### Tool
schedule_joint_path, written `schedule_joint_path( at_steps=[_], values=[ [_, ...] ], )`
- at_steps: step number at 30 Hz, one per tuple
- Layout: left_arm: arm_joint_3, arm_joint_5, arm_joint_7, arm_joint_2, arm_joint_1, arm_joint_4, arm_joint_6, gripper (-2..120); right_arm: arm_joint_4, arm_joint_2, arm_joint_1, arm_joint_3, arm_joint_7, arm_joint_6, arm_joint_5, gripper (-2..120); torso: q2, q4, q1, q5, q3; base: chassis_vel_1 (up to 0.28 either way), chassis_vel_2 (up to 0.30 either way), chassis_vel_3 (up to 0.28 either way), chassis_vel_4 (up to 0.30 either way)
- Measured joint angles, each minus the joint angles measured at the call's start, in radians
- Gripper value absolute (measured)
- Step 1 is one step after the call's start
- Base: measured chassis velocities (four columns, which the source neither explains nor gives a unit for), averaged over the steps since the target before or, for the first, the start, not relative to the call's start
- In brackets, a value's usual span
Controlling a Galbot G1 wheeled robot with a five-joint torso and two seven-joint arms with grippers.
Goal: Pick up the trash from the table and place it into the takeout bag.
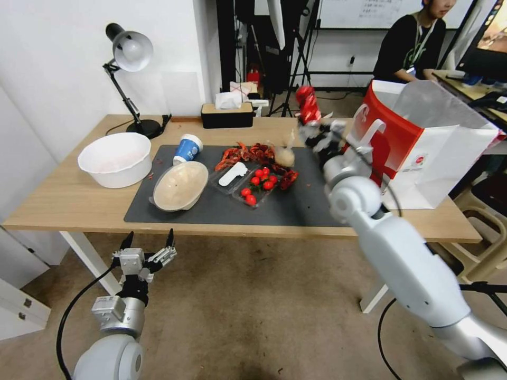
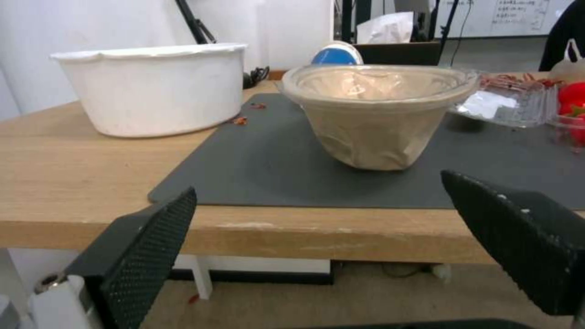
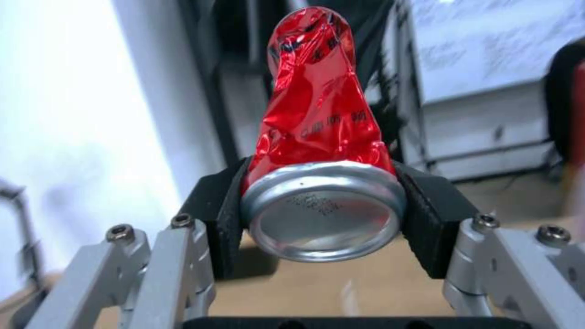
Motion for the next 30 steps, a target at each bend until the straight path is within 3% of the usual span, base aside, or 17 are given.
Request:
schedule_joint_path(
  at_steps=[5,9,13,15,18,21,25,28,30],
  values=[
    [0.008,0.008,0.0,-0.006,-0.002,0.006,0.0,100,0.097,-0.029,-0.014,0.031,-0.107,0.07,-0.014,51,0.0,0.0,0.0,0.0002,0.0,0.0,0.0,0.0,0.0],
    [0.008,0.014,0.001,-0.006,-0.002,0.007,0.001,100,0.202,-0.062,-0.018,0.177,-0.149,0.069,-0.06,51,0.0,-0.0002,0.0,0.0003,0.0,0.0,0.0,0.0,0.0],
    [0.01,0.018,0.001,-0.008,-0.001,0.006,0.002,100,0.227,-0.099,0.006,0.261,-0.094,0.011,-0.085,51,0.0,-0.0001,0.0,0.0002,0.0,0.0,0.0,0.0,0.0],
    [0.013,0.025,0.001,-0.013,0.001,0.006,0.002,100,0.247,-0.153,0.029,0.325,0.042,-0.11,-0.09,51,0.0,-0.0002,0.0,0.0002,0.0,0.0,0.0,0.0,0.0],
    [0.014,0.027,0.001,-0.014,0.002,0.006,0.002,100,0.251,-0.181,0.04,0.345,0.125,-0.179,-0.076,51,0.0,-0.0004,0.0,0.0002,0.0,0.0,0.0,0.0,0.0],
    [0.018,0.032,0.002,-0.02,0.006,0.006,-0.001,100,0.248,-0.192,0.05,0.374,0.229,-0.289,-0.052,63,0.0,-0.0001,0.0,0.0003,0.0,0.0,0.0,0.0,0.0],
    [0.015,0.033,0.002,-0.02,0.012,0.001,-0.005,100,0.247,-0.186,0.05,0.38,0.244,-0.317,-0.041,76,0.0,0.0,0.0,0.0001,0.0,0.0,0.0,0.0,0.0],
    [0.013,0.033,0.002,-0.019,0.013,-0.003,-0.005,100,0.247,-0.181,0.05,0.383,0.247,-0.322,-0.039,86,0.0,0.0,0.0,0.0,0.0,0.0,0.0,0.0,0.0],
    [0.013,0.035,0.002,-0.021,0.013,-0.003,-0.005,100,0.255,-0.182,0.056,0.389,0.189,-0.216,-0.003,96,0.0,-0.0001,0.0,0.0001,0.0,0.0,0.0,0.0,0.0]
  ],
)
